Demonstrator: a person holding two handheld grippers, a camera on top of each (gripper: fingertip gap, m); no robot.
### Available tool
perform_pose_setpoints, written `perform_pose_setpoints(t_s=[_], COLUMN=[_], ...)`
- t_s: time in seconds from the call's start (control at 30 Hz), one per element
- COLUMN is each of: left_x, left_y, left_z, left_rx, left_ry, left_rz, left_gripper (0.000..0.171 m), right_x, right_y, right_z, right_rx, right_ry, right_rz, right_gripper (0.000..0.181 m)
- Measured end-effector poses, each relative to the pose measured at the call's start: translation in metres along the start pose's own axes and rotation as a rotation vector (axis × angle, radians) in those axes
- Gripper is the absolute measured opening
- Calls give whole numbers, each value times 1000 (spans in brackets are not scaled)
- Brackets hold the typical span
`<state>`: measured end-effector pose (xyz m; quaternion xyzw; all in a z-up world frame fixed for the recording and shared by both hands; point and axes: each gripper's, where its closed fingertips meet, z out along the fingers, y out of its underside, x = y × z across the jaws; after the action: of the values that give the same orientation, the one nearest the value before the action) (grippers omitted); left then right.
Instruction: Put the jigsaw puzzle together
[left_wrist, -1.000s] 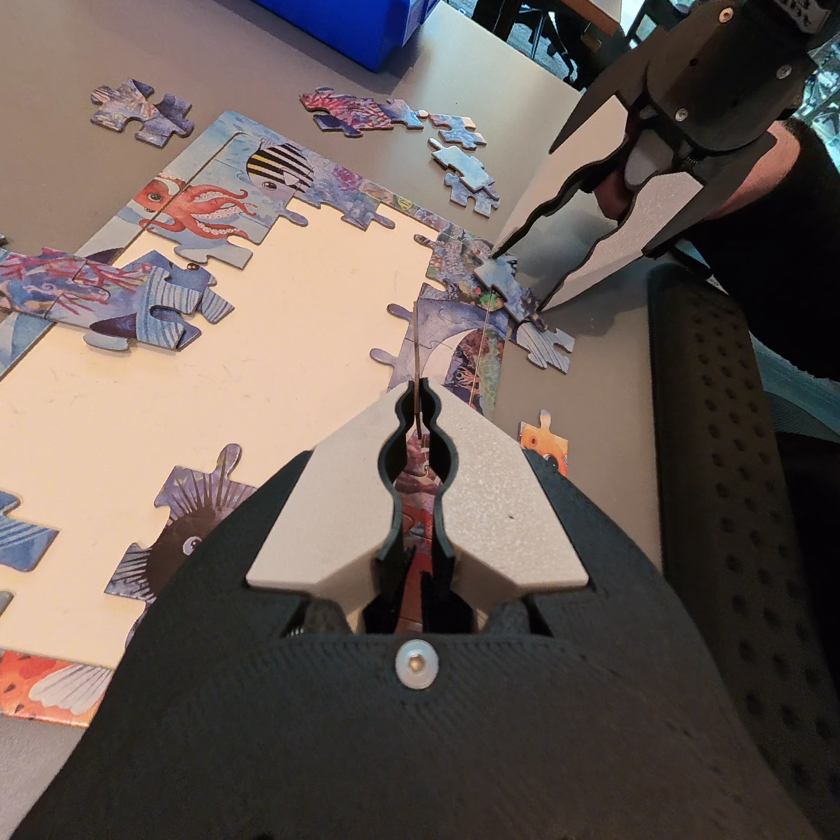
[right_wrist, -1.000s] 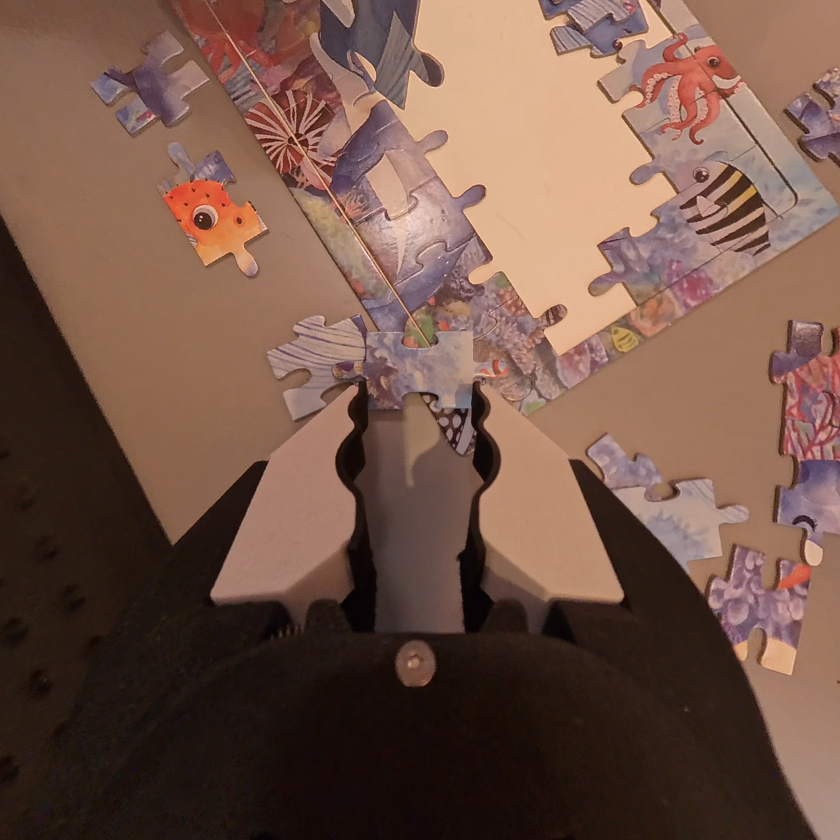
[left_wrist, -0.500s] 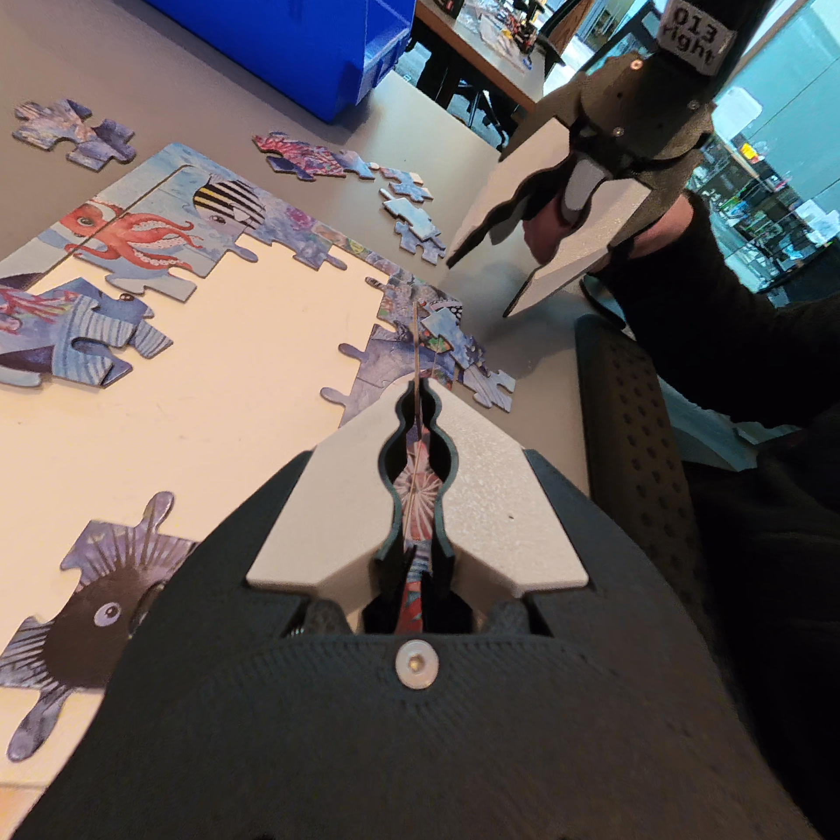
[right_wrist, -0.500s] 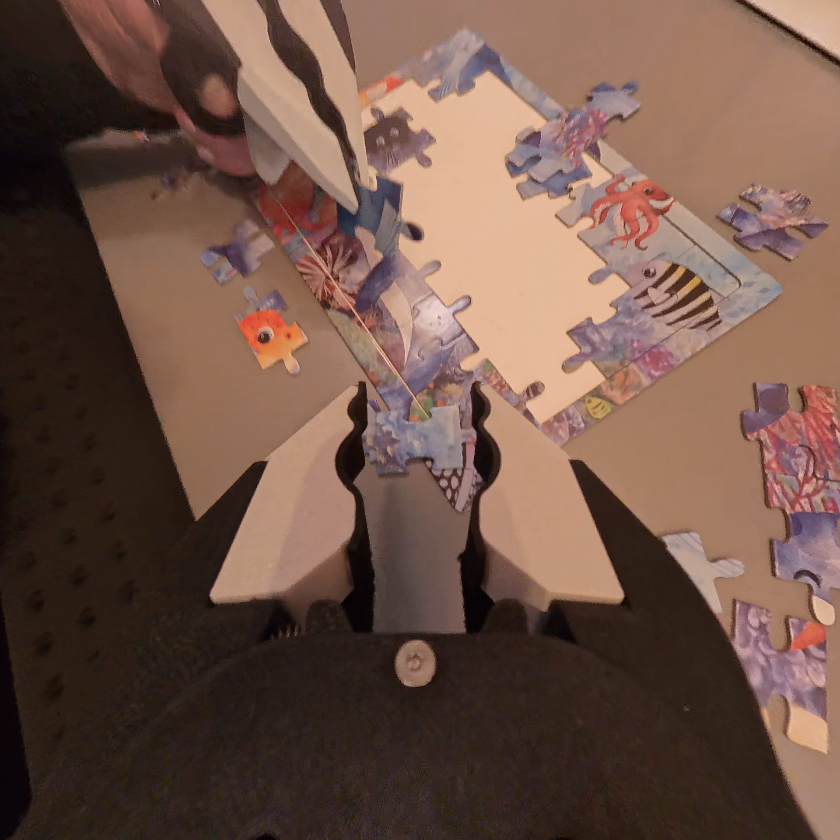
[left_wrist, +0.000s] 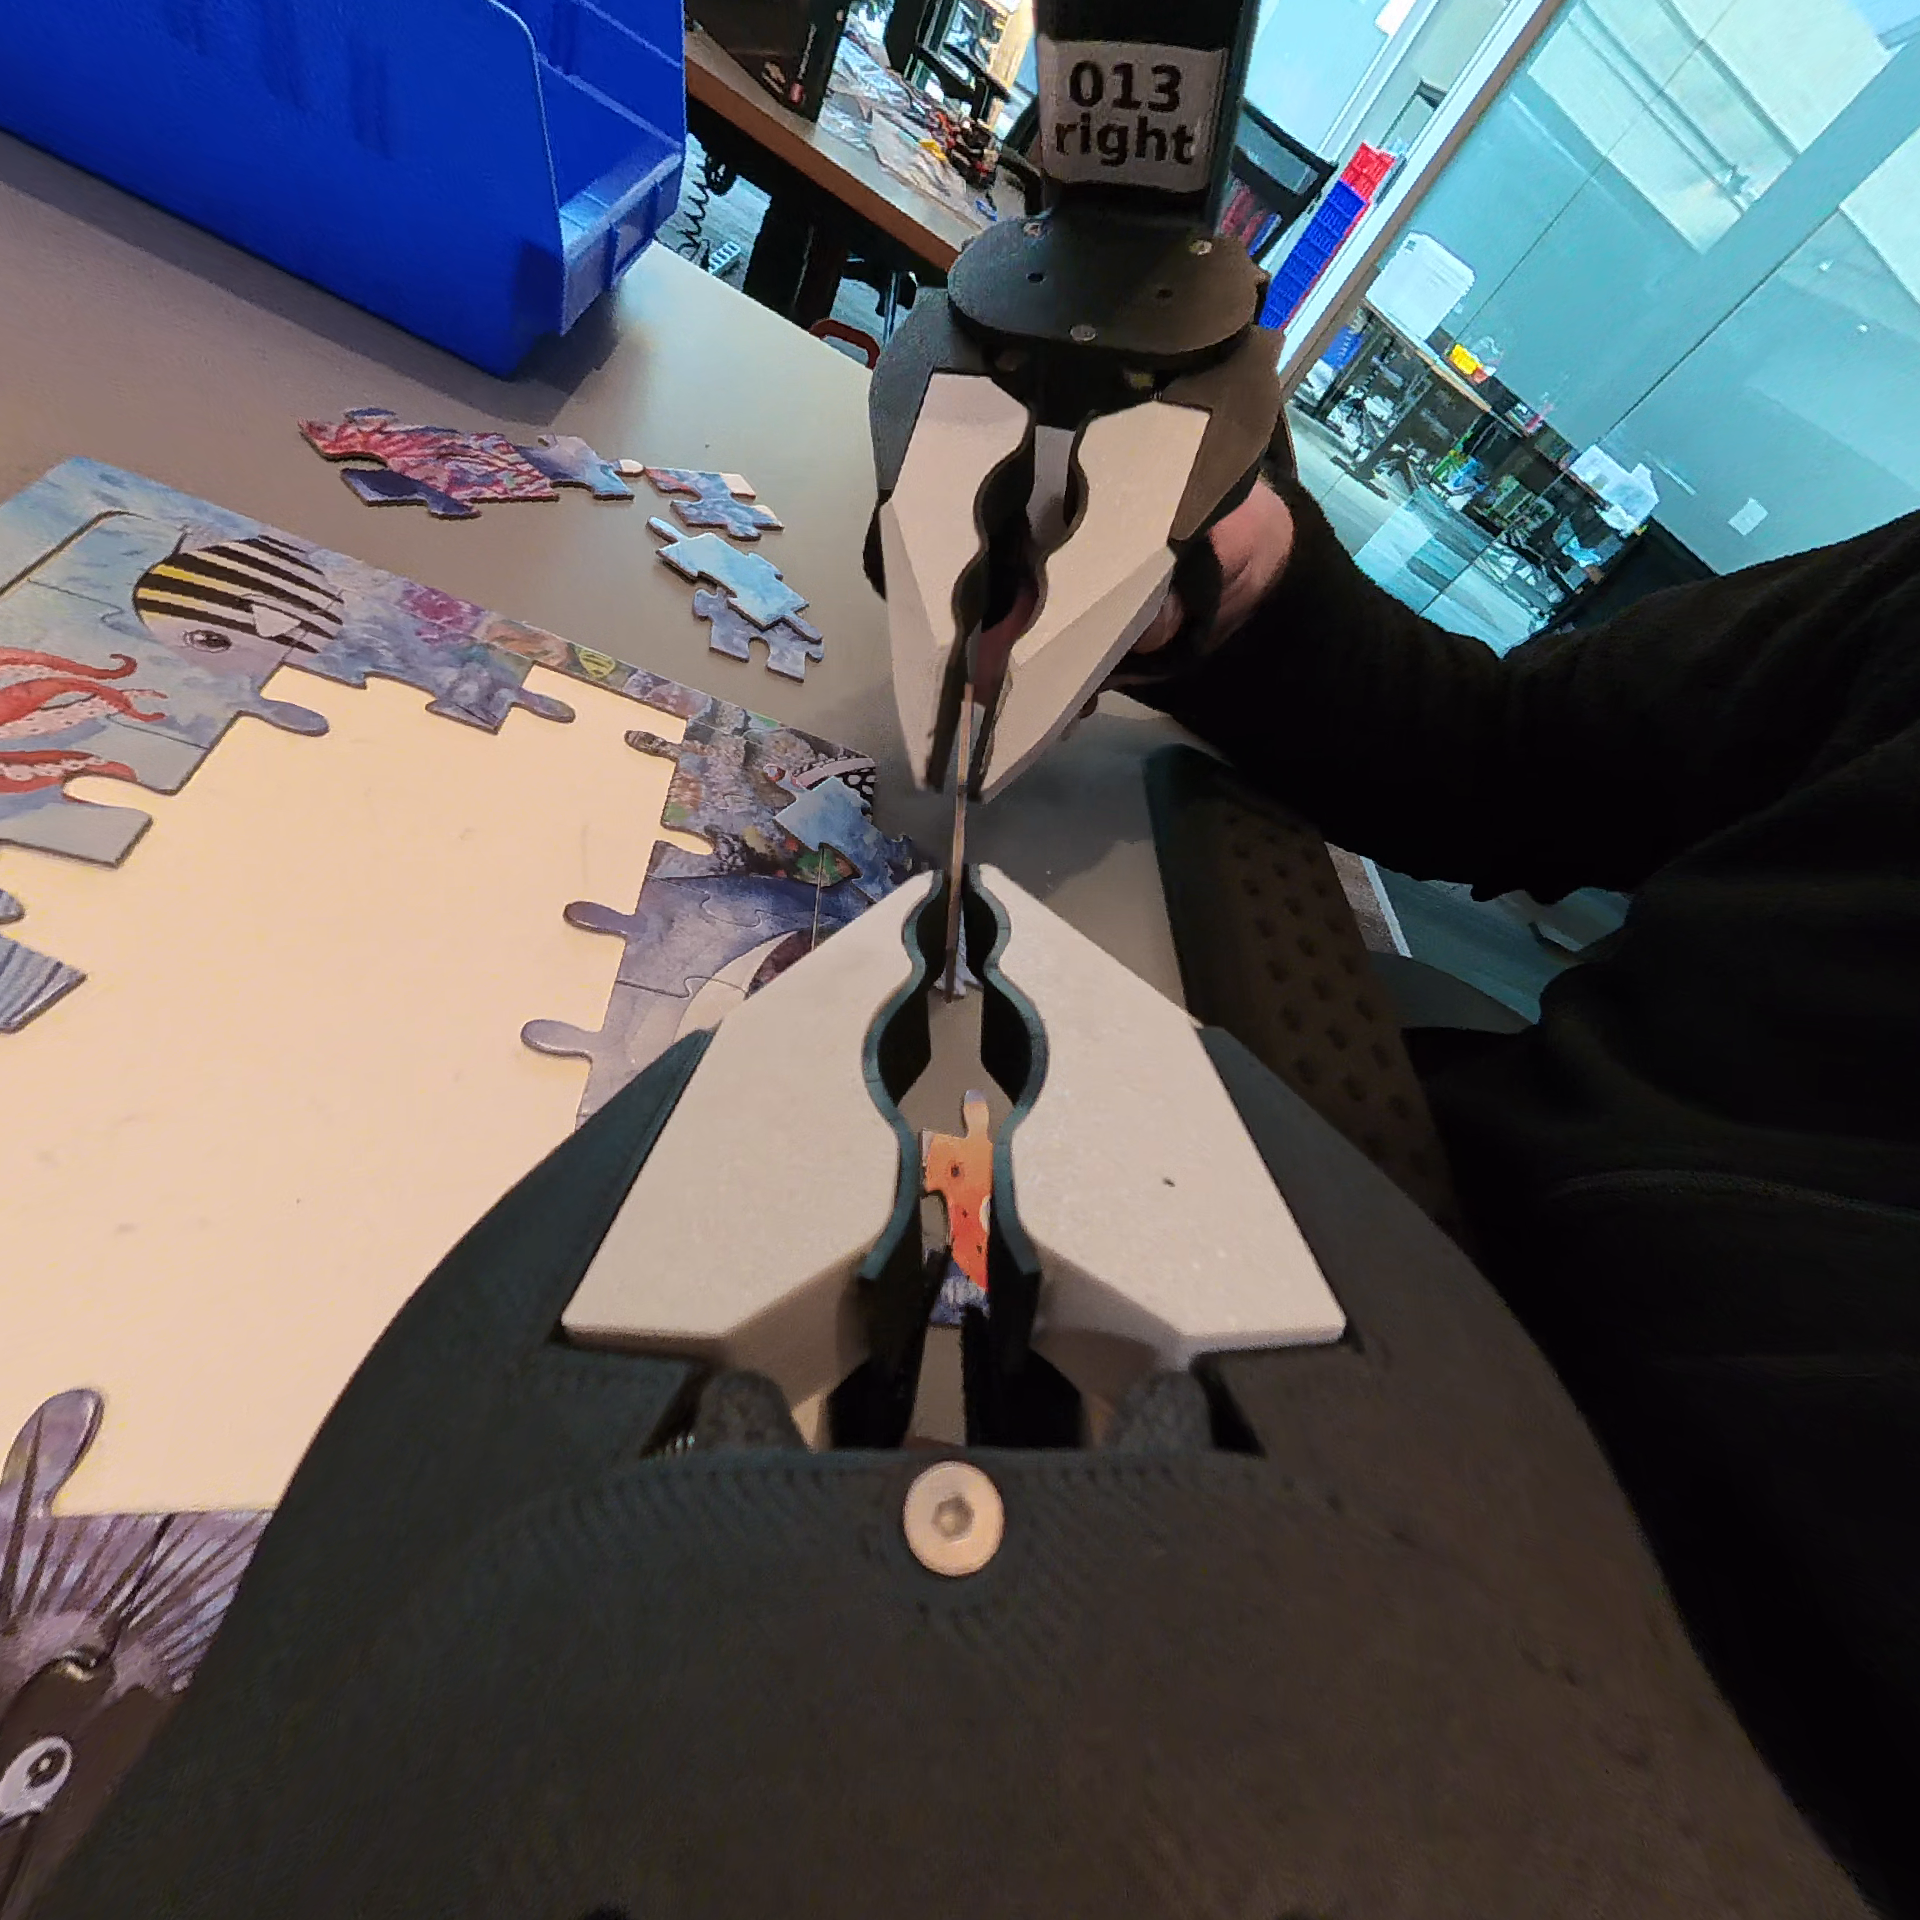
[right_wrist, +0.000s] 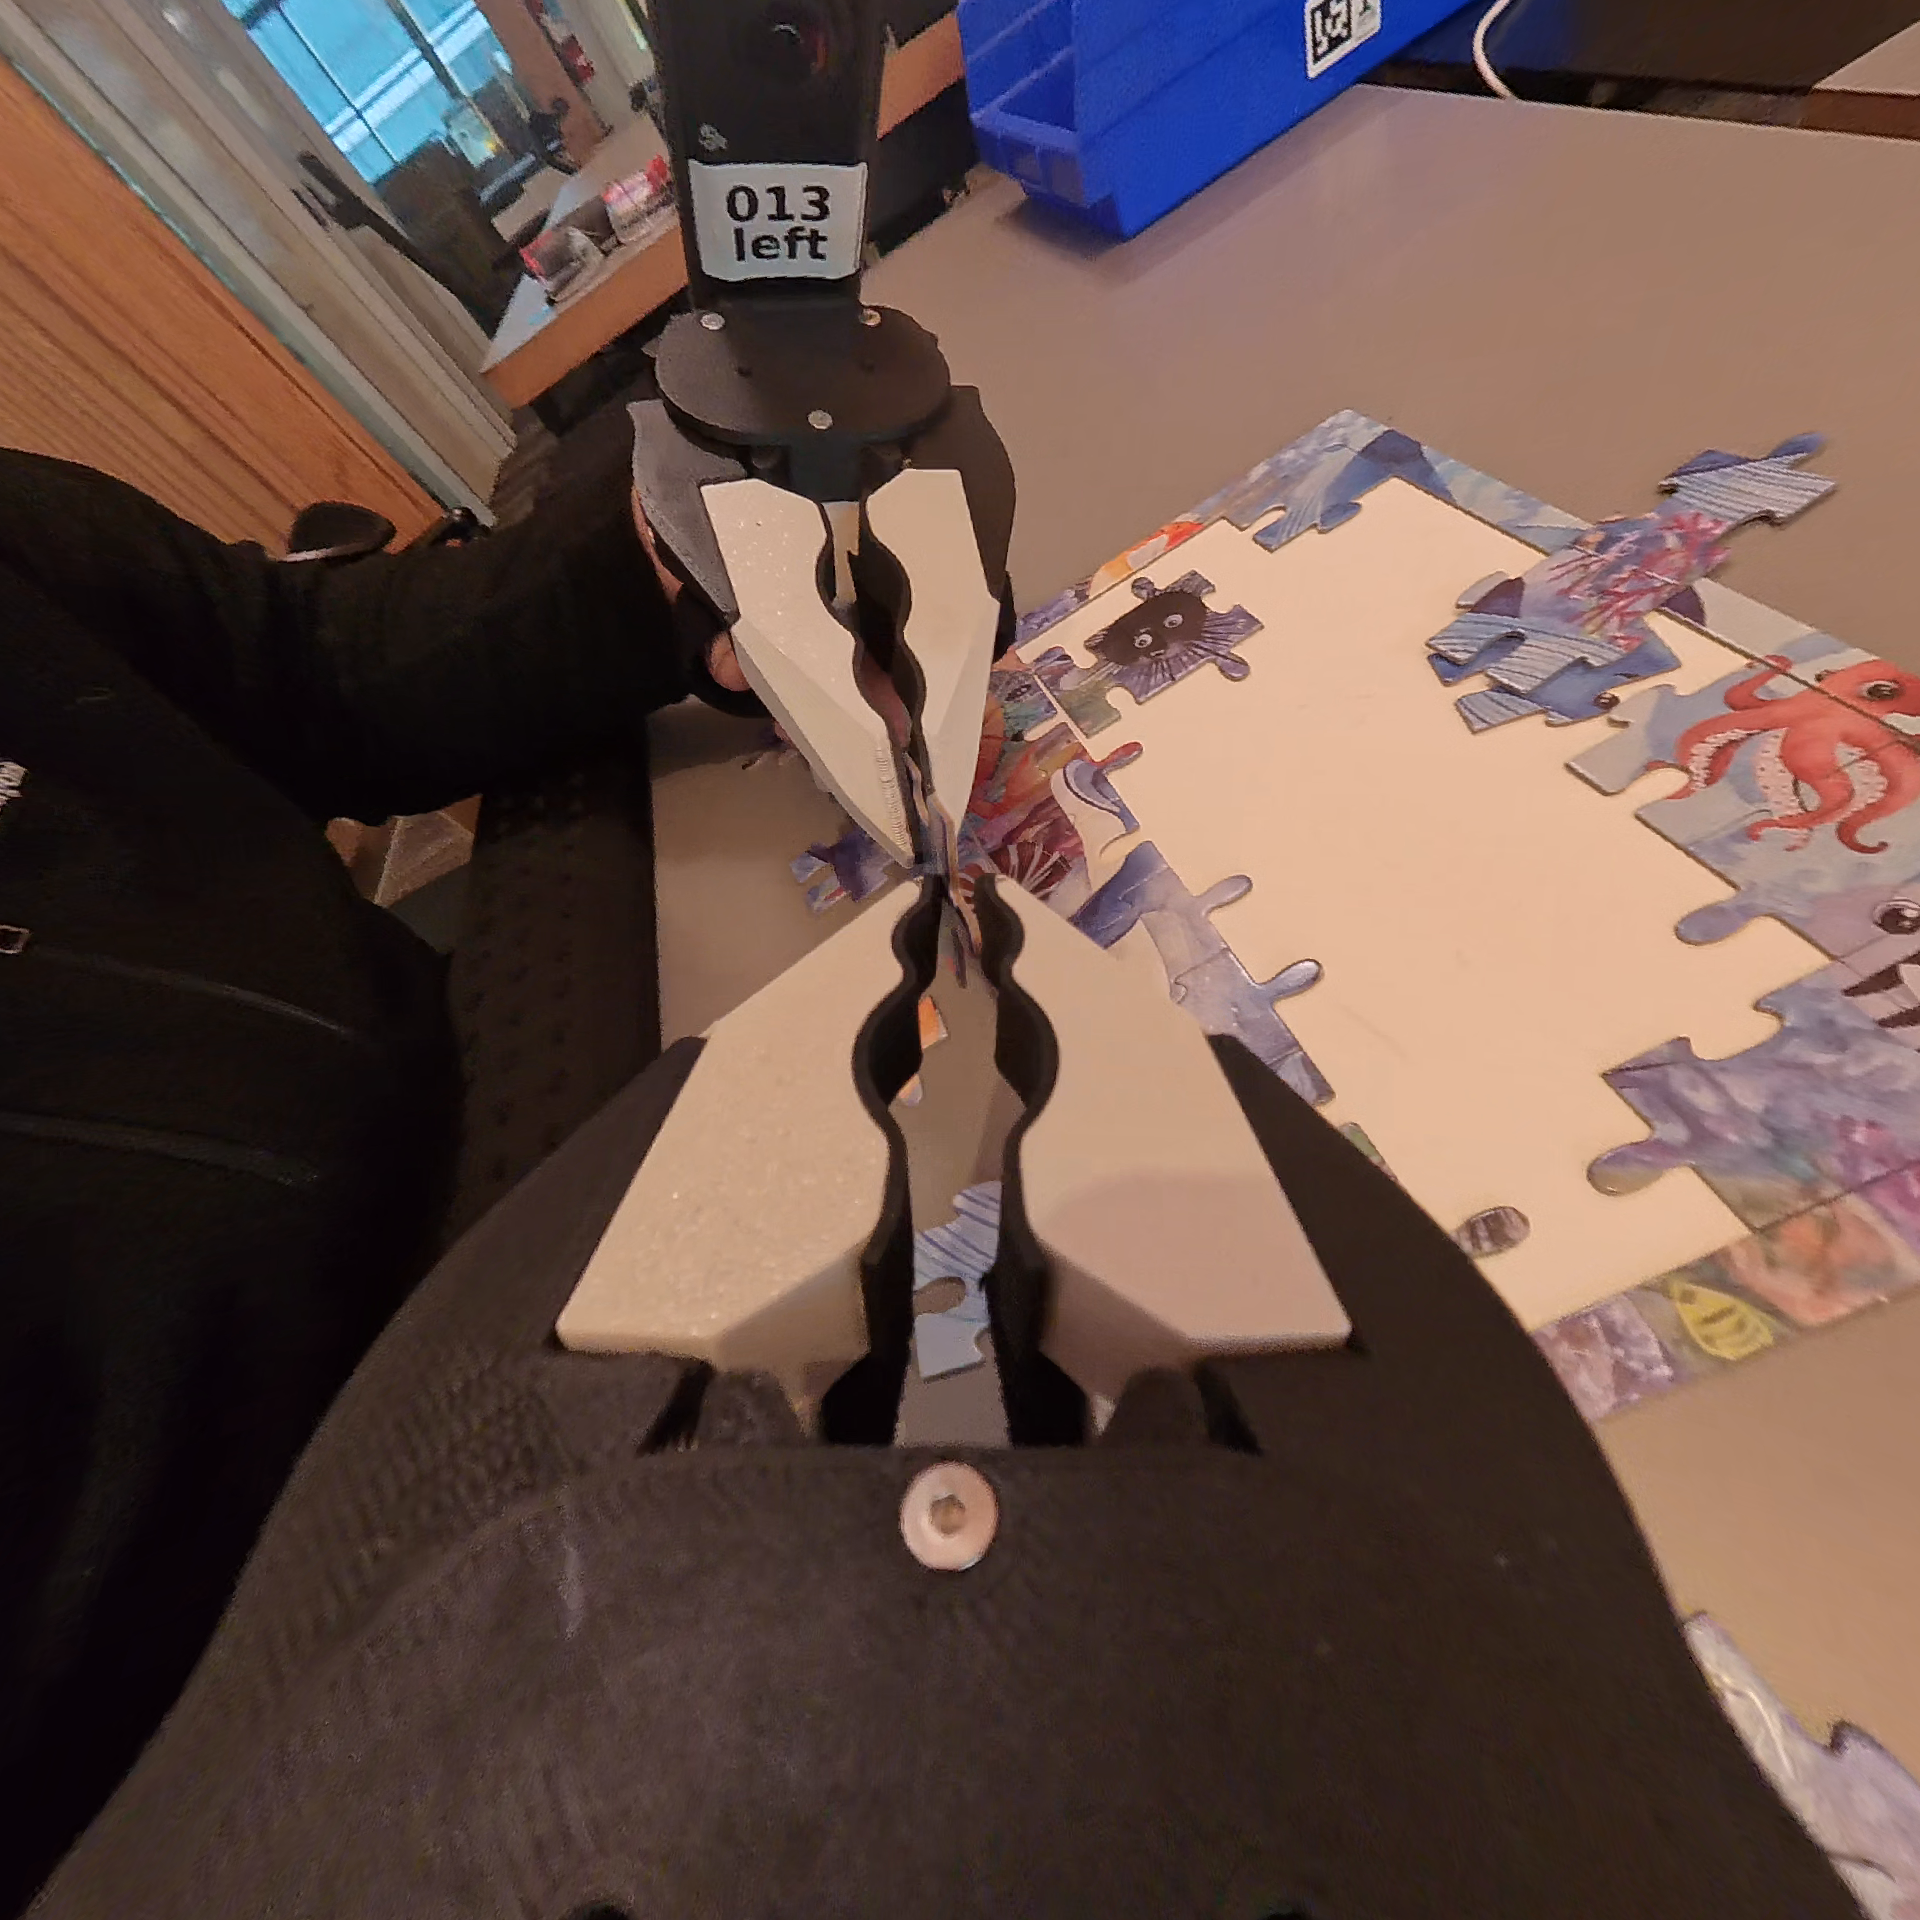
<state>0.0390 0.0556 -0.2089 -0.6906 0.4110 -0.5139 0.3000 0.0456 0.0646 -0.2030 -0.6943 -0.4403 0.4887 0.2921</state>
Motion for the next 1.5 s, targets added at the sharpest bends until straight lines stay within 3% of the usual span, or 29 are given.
perform_pose_setpoints(t_s=[0.27,0.73,0.83,0.93,1.2,1.33,1.5], left_x=[1,-52,-67,-86,-155,-192,-223], left_y=[1,-3,-2,-8,-36,-47,-47], left_z=[2,-43,-55,-74,-111,-113,-106], left_rx=[-26,-92,-133,-134,-181,-210,-231], left_ry=[-31,-366,-458,-545,-710,-734,-665], left_rz=[41,145,178,163,153,150,87], left_gripper=[9,18,24,33,36,36,32], right_x=[-8,12,21,28,39,34,34], right_y=[3,58,62,62,57,52,51], right_z=[-18,-34,-35,-37,-48,-49,-52], right_rx=[29,-131,-147,-153,-94,-14,16], right_ry=[-38,36,99,153,350,413,458], right_rz=[38,180,174,161,25,-66,-130], right_gripper=[0,0,0,16,26,24,20])
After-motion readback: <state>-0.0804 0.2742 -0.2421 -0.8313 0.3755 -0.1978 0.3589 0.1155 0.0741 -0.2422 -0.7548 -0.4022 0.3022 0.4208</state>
